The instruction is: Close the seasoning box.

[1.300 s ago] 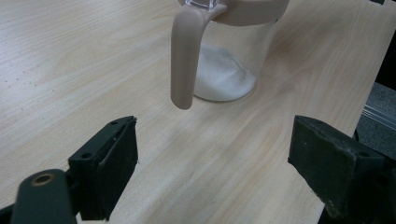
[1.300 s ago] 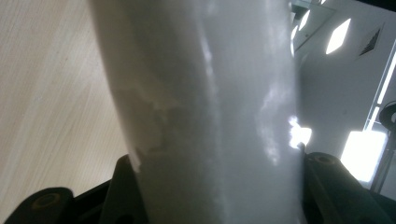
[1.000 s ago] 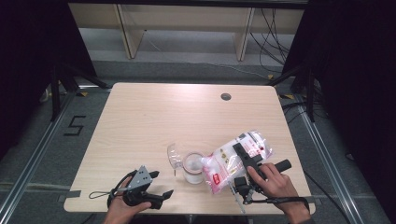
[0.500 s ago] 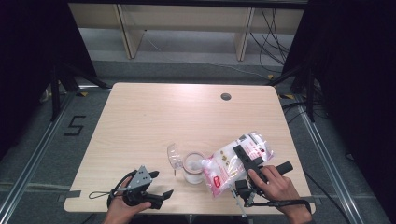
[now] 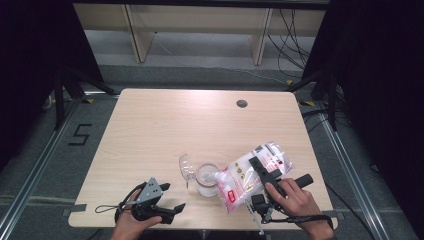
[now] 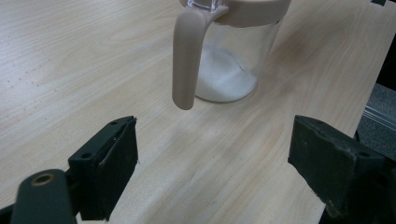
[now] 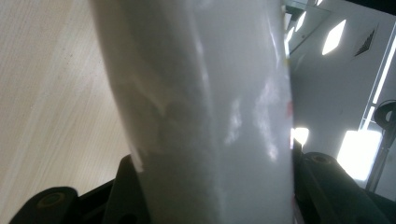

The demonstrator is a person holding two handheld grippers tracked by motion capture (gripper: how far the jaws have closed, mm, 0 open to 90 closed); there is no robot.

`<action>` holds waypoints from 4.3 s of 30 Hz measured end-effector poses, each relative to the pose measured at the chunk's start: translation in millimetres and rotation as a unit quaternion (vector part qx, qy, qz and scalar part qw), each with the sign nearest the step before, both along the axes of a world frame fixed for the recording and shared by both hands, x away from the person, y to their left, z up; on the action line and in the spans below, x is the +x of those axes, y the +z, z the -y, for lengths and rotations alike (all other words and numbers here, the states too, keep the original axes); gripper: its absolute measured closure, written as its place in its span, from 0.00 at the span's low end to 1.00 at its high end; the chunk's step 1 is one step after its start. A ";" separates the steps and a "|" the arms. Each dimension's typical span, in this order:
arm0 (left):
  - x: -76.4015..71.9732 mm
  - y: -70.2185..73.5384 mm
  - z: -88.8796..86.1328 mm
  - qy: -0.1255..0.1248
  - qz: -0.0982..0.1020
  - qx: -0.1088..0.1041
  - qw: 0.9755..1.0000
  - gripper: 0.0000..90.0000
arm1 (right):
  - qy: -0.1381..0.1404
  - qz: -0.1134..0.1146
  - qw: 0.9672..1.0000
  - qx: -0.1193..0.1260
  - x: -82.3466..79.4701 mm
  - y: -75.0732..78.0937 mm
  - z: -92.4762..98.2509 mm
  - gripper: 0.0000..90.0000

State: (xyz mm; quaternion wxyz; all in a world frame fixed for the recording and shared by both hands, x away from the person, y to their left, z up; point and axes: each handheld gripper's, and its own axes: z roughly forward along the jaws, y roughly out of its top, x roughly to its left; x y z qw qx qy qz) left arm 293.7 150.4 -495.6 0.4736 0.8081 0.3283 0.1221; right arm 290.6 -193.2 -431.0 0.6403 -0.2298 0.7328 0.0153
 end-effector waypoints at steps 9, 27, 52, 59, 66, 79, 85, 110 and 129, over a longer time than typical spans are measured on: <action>0.0 -0.2 0.3 -0.001 0.000 0.002 1.000 0.17 | -0.005 -0.004 1.000 0.014 0.6 0.1 -0.6 0.63; 0.1 -0.3 0.3 -0.001 0.000 0.002 1.000 0.17 | 0.002 -0.011 1.000 0.019 6.2 -3.1 -8.7 0.64; 0.0 -0.3 0.3 -0.001 -0.001 0.001 1.000 0.17 | 0.001 -0.005 1.000 0.017 14.9 -2.3 -9.9 0.64; 0.1 -0.2 -0.1 -0.001 -0.001 0.004 1.000 0.17 | -0.015 -0.009 1.000 0.023 14.8 0.0 -3.0 0.64; -0.2 0.3 0.0 0.000 0.001 0.001 1.000 0.17 | -0.016 -0.003 1.000 0.027 12.6 0.6 2.5 0.64; -0.5 0.4 -0.2 0.002 -0.001 0.000 1.000 0.17 | -0.019 -0.005 0.999 0.030 3.8 1.1 5.8 0.64; -0.4 0.2 -0.1 0.002 -0.001 0.000 1.000 0.17 | -0.021 0.000 0.999 0.025 0.7 3.6 5.4 0.64; 0.0 -0.2 0.1 -0.001 -0.001 0.001 1.000 0.17 | 0.007 -0.002 1.000 0.028 3.8 -1.5 -16.1 0.65; -0.2 0.2 -0.1 0.000 -0.001 0.000 1.000 0.17 | -0.033 -0.016 0.998 0.060 7.5 -4.0 -3.5 0.66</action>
